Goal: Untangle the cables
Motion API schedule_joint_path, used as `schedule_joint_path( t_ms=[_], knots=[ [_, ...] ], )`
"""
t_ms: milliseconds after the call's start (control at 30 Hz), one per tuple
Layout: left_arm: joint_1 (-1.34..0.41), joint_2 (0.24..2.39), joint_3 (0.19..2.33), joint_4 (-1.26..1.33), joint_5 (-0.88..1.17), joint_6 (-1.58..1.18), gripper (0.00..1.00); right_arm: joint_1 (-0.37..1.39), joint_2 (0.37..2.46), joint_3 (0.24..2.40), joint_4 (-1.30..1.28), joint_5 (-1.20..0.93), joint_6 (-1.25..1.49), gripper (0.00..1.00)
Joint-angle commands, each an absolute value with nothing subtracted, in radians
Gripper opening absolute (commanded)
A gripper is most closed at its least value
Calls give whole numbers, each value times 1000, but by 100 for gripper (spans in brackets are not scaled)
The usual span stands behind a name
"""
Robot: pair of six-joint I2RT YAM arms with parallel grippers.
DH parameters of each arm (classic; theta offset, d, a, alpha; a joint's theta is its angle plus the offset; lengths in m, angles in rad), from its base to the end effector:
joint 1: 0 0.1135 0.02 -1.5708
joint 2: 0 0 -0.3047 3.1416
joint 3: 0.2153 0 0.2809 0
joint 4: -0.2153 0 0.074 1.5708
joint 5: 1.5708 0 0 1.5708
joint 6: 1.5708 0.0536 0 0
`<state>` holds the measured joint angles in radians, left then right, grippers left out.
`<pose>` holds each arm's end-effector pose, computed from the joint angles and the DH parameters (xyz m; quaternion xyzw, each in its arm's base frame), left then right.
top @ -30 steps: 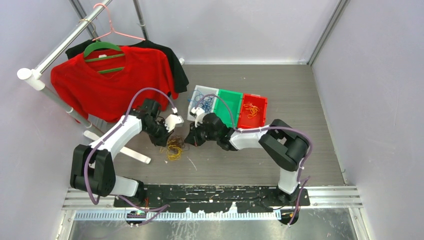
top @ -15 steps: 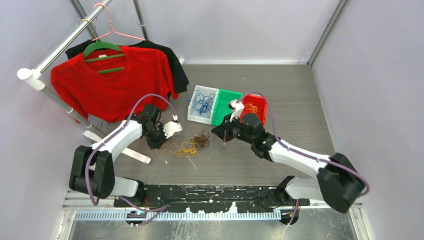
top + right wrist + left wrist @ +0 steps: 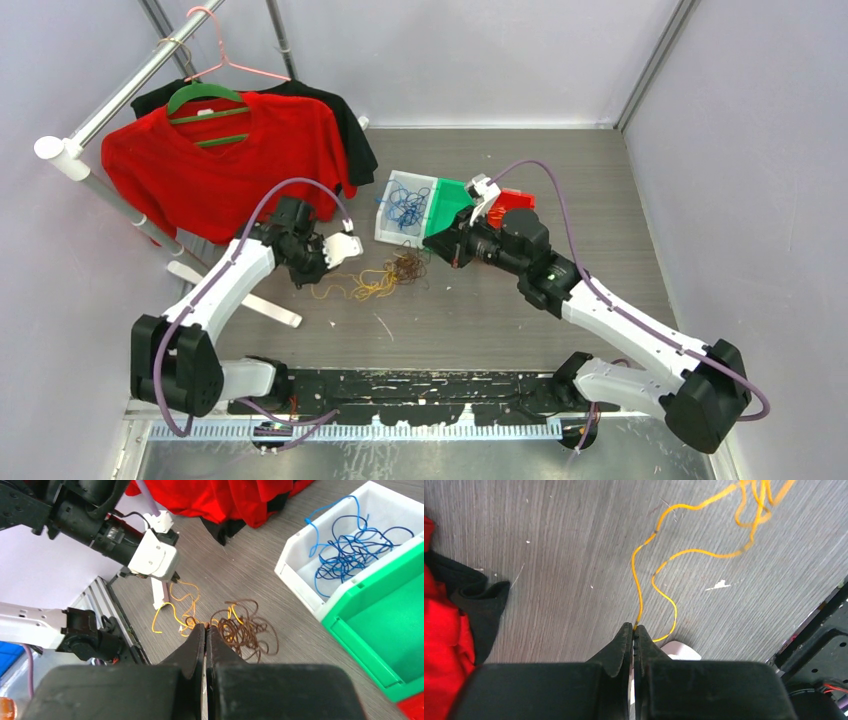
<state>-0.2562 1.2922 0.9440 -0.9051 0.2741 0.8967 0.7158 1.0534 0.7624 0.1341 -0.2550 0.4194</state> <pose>0.2419 -0.0784 0.2499 0.5513 0.8083 -0.0787 0.1911 0.1977 0.1898 0.3374 -0.1930 0.7337 0.4279 0.4912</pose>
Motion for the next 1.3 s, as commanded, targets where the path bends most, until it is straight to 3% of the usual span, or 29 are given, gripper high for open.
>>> schedule_joint_path(
  t_ms=[0, 167, 467, 533, 667, 800, 900, 1067, 1267],
  knots=[
    [-259, 1219, 884, -912, 227, 979, 0, 705, 1018, 803, -3, -231, 336, 1],
    [-259, 1157, 912, -900, 171, 1000, 0, 701, 1021, 705, -166, -213, 283, 1],
    [-261, 1132, 1445, -1153, 388, 829, 0, 812, 1160, 719, -212, 34, 325, 2],
    [-262, 1132, 1546, -1202, 423, 809, 0, 836, 1196, 739, -225, 90, 307, 11],
    [-281, 1107, 1609, -1264, 503, 786, 0, 876, 1120, 764, -149, 157, 268, 46],
    [-338, 1066, 1578, -1241, 494, 757, 0, 885, 1019, 800, -6, 85, 255, 69],
    [-372, 1050, 1569, -1218, 465, 755, 0, 925, 1040, 909, 26, -31, 243, 92],
    [-410, 1058, 1606, -1235, 463, 748, 0, 1004, 1176, 1024, 136, -56, 209, 94],
    [-440, 1104, 1709, -1302, 441, 688, 0, 1103, 1325, 1088, 281, 92, 143, 89]
  ],
)
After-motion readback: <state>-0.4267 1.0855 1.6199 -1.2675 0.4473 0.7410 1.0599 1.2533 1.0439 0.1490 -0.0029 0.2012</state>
